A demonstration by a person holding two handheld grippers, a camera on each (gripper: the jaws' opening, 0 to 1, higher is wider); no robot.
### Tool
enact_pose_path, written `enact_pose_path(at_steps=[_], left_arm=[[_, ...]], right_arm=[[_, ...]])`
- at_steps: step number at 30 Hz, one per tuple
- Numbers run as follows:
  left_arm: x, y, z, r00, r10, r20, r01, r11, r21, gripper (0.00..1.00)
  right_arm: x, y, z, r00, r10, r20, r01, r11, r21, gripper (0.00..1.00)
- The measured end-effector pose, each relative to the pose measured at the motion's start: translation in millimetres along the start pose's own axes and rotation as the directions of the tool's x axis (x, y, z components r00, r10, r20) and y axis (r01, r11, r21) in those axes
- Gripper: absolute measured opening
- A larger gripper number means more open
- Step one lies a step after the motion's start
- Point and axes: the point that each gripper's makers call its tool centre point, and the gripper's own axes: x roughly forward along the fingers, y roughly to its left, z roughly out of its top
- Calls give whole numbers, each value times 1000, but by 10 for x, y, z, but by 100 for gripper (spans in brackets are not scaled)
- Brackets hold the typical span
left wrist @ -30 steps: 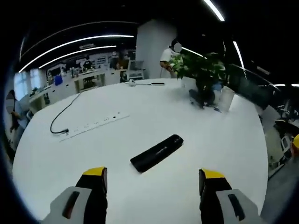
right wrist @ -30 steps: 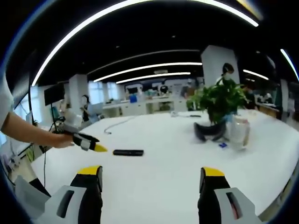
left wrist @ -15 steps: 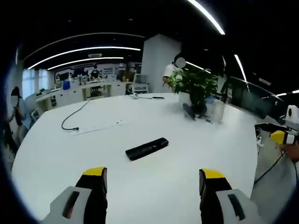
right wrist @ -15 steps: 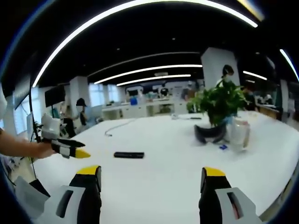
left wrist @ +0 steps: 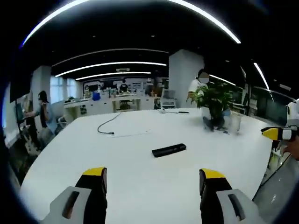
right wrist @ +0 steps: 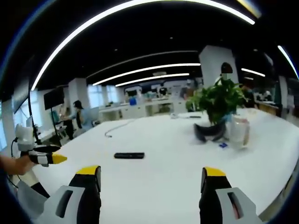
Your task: Press the specified remote control buttons in sequence, fully releasing each button before pressing the next.
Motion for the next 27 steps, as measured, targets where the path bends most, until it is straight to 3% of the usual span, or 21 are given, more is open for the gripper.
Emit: enact_pose_path(at_steps=[6, 11, 16, 19, 22, 24, 26, 27], left_arm=[[-191, 18, 49, 996, 68, 55, -71, 996, 52, 87], [-327, 6, -25, 992, 105, 71, -106, 994, 16, 89], [-383, 56, -114, 987, 143, 71, -143, 990, -4, 90], [-442, 158, -94, 976, 194, 102, -199, 979, 39, 89], [-407, 231, -180, 972, 217, 87, -220, 975, 27, 90], [-410, 238, -188, 971, 229, 68, -232, 972, 34, 88], [-431, 207, -147, 968, 225, 109, -232, 971, 62, 87], [-424, 193, -152, 970, 222, 103, -230, 971, 70, 88]], right_arm=[[5, 35, -10, 1000, 8, -12, -8, 1000, -19, 86], [-25, 33, -10, 1000, -1, -16, 0, 999, -50, 86], [1, -31, -76, 999, -23, -25, 21, 998, -53, 85], [-5, -46, -61, 1000, -24, -18, 24, 999, -43, 84], [-6, -64, -62, 999, -37, -10, 36, 998, -54, 85], [3, -57, -80, 999, -38, -17, 37, 997, -63, 85], [10, -29, -94, 999, -31, -23, 29, 997, -75, 86], [11, -22, -99, 999, -31, -24, 29, 996, -83, 86]])
